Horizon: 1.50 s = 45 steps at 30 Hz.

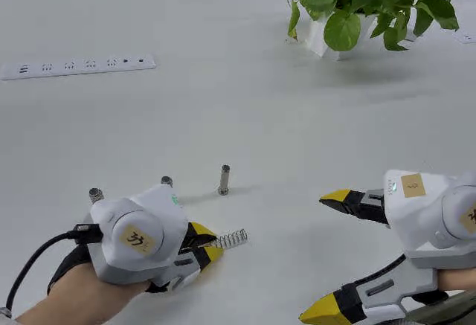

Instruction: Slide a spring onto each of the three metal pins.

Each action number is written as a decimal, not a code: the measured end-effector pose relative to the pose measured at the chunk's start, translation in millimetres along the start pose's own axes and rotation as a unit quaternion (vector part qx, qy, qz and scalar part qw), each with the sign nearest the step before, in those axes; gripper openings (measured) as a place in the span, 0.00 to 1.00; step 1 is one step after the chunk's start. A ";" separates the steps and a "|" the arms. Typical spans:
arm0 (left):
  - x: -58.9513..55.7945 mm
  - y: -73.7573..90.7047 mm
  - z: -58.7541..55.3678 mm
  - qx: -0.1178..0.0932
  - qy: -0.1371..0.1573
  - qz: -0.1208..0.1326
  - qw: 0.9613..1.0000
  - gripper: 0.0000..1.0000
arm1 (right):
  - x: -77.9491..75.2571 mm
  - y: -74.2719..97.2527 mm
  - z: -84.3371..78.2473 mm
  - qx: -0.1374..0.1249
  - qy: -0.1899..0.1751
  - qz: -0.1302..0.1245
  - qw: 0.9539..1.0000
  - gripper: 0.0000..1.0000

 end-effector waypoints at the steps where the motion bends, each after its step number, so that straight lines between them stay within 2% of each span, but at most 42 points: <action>1: 0.1 0.1 -0.1 -0.001 0.001 0.000 1.000 0.07 | 0.2 0.5 0.2 -0.002 -0.002 0.000 1.000 0.99; 10: -1.5 6.6 1.3 -0.015 0.011 -0.004 1.000 0.07 | 1.2 2.0 4.6 -0.013 -0.004 0.000 1.000 0.98; 14: -5.0 17.4 5.3 -0.031 0.008 -0.007 0.999 0.07 | 1.9 4.3 16.5 -0.035 -0.008 -0.001 0.999 0.95; 18: -10.5 30.5 4.6 -0.040 0.004 -0.007 0.999 0.07 | 4.6 6.0 32.9 -0.065 -0.011 0.004 0.998 0.94; 26: -21.3 54.2 1.0 -0.054 0.001 -0.006 0.999 0.07 | 14.2 -4.1 51.7 -0.079 0.003 0.026 0.997 0.90; 34: -35.8 72.2 3.3 -0.079 -0.014 -0.021 0.997 0.07 | 31.7 -16.6 68.6 -0.083 0.027 0.074 0.993 0.73; 38: -39.6 77.9 3.8 -0.088 -0.020 -0.026 0.996 0.07 | 33.6 -19.2 73.9 -0.078 0.044 0.091 0.992 0.64; 45: -44.6 84.5 4.7 -0.099 -0.026 -0.038 0.994 0.07 | 37.0 -20.6 78.3 -0.079 0.050 0.122 0.988 0.44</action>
Point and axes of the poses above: the centre of the closed fingertips' face, and the gripper's own axes: y roughly backward along the fingers, x roughly to its left, z roughly out of its top, the point moved 9 cm from there along y, roughly backward along the fingers, and after that the axes turned 9 degrees about -z, right-handed, at the moved point
